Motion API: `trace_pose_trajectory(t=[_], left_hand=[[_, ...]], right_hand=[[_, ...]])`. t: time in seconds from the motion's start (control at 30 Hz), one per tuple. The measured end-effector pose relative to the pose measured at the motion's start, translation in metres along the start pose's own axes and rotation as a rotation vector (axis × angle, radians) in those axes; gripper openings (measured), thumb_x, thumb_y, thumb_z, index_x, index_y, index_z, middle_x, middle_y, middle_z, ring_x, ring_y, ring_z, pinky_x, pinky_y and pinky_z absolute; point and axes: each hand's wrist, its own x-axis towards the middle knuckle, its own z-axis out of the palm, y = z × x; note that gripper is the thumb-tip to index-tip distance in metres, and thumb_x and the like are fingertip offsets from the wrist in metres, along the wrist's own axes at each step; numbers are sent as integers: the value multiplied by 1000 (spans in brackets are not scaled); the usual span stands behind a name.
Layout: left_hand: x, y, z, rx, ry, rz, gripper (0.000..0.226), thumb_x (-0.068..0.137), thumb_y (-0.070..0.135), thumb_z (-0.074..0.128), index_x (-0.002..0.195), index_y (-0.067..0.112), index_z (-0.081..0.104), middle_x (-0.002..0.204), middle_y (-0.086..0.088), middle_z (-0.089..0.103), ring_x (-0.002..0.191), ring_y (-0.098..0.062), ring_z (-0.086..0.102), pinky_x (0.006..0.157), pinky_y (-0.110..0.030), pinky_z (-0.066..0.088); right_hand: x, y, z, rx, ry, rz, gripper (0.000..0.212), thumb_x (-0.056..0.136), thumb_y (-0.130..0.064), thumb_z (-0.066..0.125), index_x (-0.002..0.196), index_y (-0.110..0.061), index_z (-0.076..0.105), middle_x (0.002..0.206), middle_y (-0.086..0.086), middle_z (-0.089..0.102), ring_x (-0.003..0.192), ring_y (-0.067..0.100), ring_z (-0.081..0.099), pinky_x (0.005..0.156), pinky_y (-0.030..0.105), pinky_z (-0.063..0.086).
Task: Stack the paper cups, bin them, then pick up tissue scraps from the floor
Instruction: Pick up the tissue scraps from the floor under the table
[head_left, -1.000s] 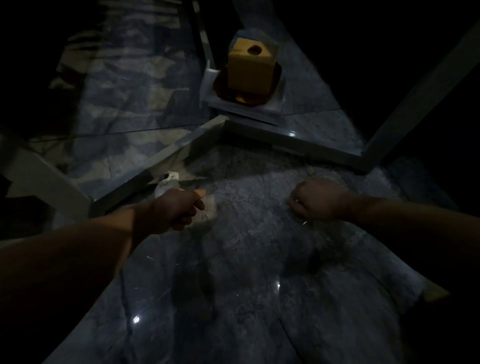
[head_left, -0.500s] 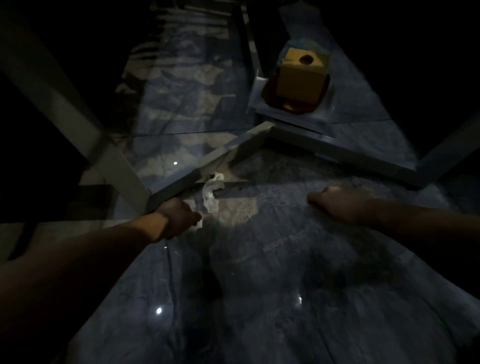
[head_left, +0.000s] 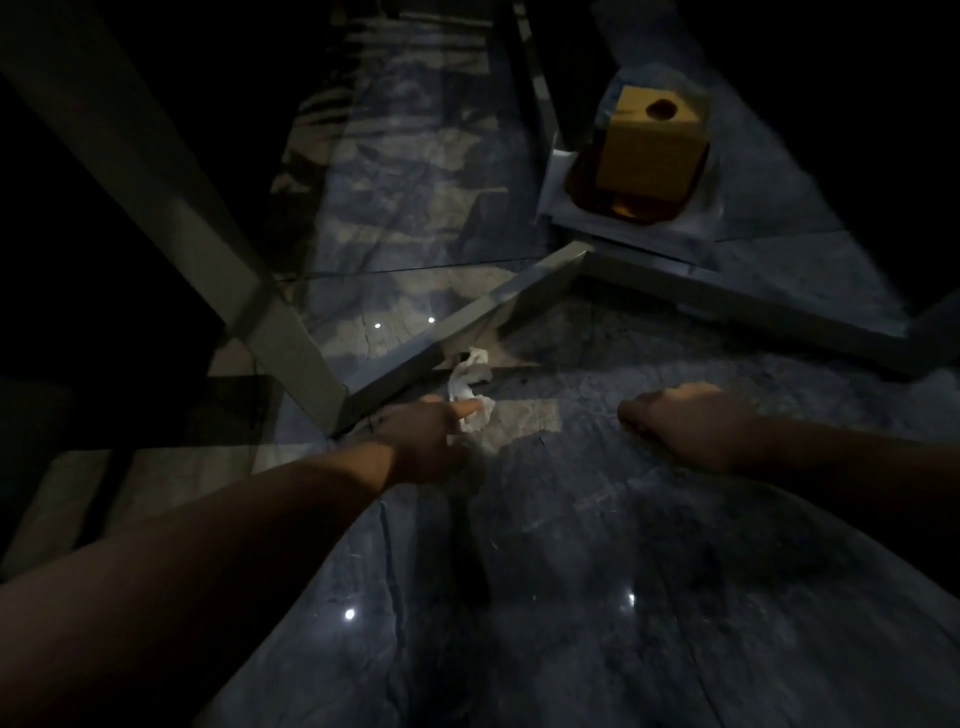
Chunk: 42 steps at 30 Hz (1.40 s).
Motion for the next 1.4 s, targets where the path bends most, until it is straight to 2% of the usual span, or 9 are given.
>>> trace_pose_trajectory(t=[0.27,0.47,0.57,0.7,0.87,1.03,1.2,1.3,1.4], left_hand=[[22,17,11,21,-108,12,72,91,33,66,154,23,32,160,-10,30,144,-26,33,118,-33,28],[22,19,10,-75,62,-20,41,87,29,70,126,15,66,136,-8,57,124,-23,54,107,-38,43],[20,27,6,-298,161,8,29,86,17,74,114,12,72,125,-9,66,104,-16,63,92,-28,52],[18,45,1,-686,151,-9,15,89,0,66,95,12,74,98,-10,70,55,7,61,44,-7,45],[14,80,-4,-952,-1,-18,18,91,-3,61,93,13,70,82,-4,66,39,6,57,36,-10,41],[16,116,1,-1124,-161,42,27,89,-9,62,85,17,70,64,4,69,40,-1,54,36,-15,39],[18,144,4,-1163,-254,137,30,90,-10,59,87,19,69,61,12,71,44,-1,53,37,-14,36],[21,157,0,-1182,-246,190,27,91,-8,58,91,17,67,64,11,72,45,1,52,38,-13,33],[26,169,-4,-1225,-232,202,26,90,-8,60,93,16,69,64,9,72,43,2,54,37,-13,36]], right_hand=[[-20,10,2,35,-198,99,21,97,-31,38,112,-28,53,114,3,64,99,23,62,80,33,47],[-28,19,5,82,-146,132,17,94,-33,42,103,-30,56,107,1,67,93,21,63,69,28,38],[-27,17,3,202,-14,212,17,92,-37,48,100,-27,59,101,5,69,91,24,63,70,29,40],[-12,8,-11,900,109,496,14,89,-36,61,89,-22,65,86,10,68,73,26,64,64,34,52],[-1,7,-29,1566,63,748,44,93,-49,49,100,-8,63,60,5,53,44,15,53,46,24,41],[-17,17,-31,1804,-179,701,75,80,-75,42,116,-10,56,81,14,72,73,27,70,64,39,57],[-31,21,-29,1883,-280,562,86,77,-82,38,118,-8,60,105,18,73,100,32,70,86,56,54],[-35,18,-29,1890,-333,471,91,79,-82,31,122,-9,64,109,20,70,106,32,65,100,56,46],[-38,14,-31,1957,-392,421,86,80,-83,27,123,-18,65,117,16,68,105,31,64,93,53,50]])
